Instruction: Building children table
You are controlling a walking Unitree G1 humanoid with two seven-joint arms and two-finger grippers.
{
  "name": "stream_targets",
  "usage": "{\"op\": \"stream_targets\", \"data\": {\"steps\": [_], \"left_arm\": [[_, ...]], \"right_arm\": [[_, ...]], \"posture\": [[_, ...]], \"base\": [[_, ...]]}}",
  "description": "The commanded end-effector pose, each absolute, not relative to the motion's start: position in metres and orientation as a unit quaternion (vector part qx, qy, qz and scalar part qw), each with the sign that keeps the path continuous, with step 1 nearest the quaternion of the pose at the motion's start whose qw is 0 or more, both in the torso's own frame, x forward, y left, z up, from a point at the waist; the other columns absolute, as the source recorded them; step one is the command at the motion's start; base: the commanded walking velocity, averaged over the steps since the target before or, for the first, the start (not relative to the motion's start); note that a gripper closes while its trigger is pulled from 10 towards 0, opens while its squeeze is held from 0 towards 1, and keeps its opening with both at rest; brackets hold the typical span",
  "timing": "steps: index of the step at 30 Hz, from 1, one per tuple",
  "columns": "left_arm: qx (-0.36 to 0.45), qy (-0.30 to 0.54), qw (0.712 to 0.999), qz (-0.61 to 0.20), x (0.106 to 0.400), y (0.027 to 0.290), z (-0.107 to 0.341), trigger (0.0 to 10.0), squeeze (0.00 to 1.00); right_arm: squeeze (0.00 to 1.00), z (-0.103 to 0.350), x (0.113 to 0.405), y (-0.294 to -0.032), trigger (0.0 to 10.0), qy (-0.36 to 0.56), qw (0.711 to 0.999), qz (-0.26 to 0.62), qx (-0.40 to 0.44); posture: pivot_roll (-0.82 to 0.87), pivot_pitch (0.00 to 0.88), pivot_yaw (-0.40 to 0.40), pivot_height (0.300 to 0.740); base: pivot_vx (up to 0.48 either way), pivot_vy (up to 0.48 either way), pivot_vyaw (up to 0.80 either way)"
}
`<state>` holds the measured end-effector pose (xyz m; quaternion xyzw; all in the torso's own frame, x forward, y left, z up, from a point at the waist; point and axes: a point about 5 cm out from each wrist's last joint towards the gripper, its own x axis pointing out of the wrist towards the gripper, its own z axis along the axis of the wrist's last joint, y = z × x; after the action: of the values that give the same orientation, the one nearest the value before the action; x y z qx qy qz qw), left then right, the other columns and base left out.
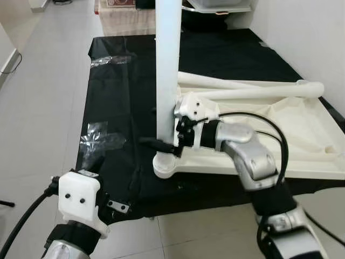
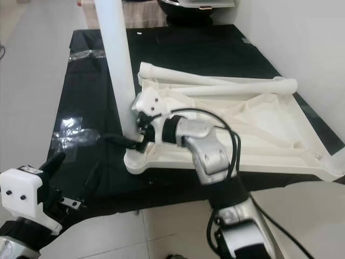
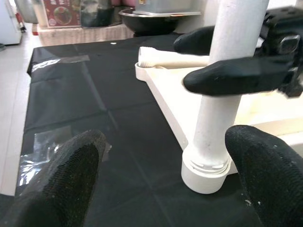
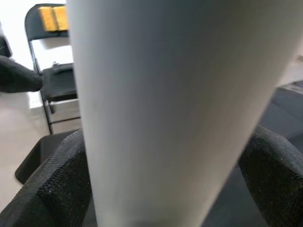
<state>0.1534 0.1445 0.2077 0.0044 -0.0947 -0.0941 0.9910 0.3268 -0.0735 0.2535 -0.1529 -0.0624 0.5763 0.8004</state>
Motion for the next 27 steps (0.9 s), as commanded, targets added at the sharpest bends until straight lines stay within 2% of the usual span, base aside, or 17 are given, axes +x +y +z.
{"op": "stream_targets", "data": {"steps": [1, 15, 16, 17, 23, 27], "left_arm": [[0.001, -0.084, 0.992, -0.09, 0.152, 0.144, 0.204, 10.0, 0.0], [0.001, -0.077, 0.993, -0.092, 0.148, 0.143, 0.203, 10.0, 0.0], [0.001, -0.076, 0.993, -0.092, 0.148, 0.143, 0.204, 10.0, 0.0], [0.001, -0.076, 0.993, -0.093, 0.147, 0.143, 0.204, 10.0, 0.0], [-0.001, -0.071, 0.993, -0.092, 0.145, 0.143, 0.203, 10.0, 0.0], [-0.001, -0.071, 0.993, -0.094, 0.146, 0.143, 0.203, 10.0, 0.0]], "right_arm": [[0.0, 0.261, 0.335, -0.077, 10.0, -0.069, 0.781, 0.601, -0.155], [0.0, 0.286, 0.351, -0.091, 10.0, -0.081, 0.716, 0.687, -0.093], [0.0, 0.286, 0.352, -0.091, 2.9, -0.081, 0.711, 0.693, -0.09], [0.0, 0.286, 0.352, -0.092, 0.0, -0.08, 0.707, 0.697, -0.086], [0.0, 0.282, 0.351, -0.095, 0.0, -0.074, 0.684, 0.721, -0.081], [0.0, 0.283, 0.351, -0.097, 0.0, -0.075, 0.681, 0.724, -0.081]], "posture": [[0.14, 0.166, -0.08, 0.74], [0.16, 0.174, -0.08, 0.74], [0.16, 0.179, -0.076, 0.74], [0.16, 0.188, -0.078, 0.74], [0.16, 0.188, -0.077, 0.74], [0.15, 0.184, -0.073, 0.74]], "base": [[0.0, 0.0, 0.0], [0.0, 0.0, 0.0], [0.0, 0.0, 0.0], [0.0, 0.0, 0.0], [0.0, 0.0, 0.0], [0.0, 0.0, 0.0]]}}
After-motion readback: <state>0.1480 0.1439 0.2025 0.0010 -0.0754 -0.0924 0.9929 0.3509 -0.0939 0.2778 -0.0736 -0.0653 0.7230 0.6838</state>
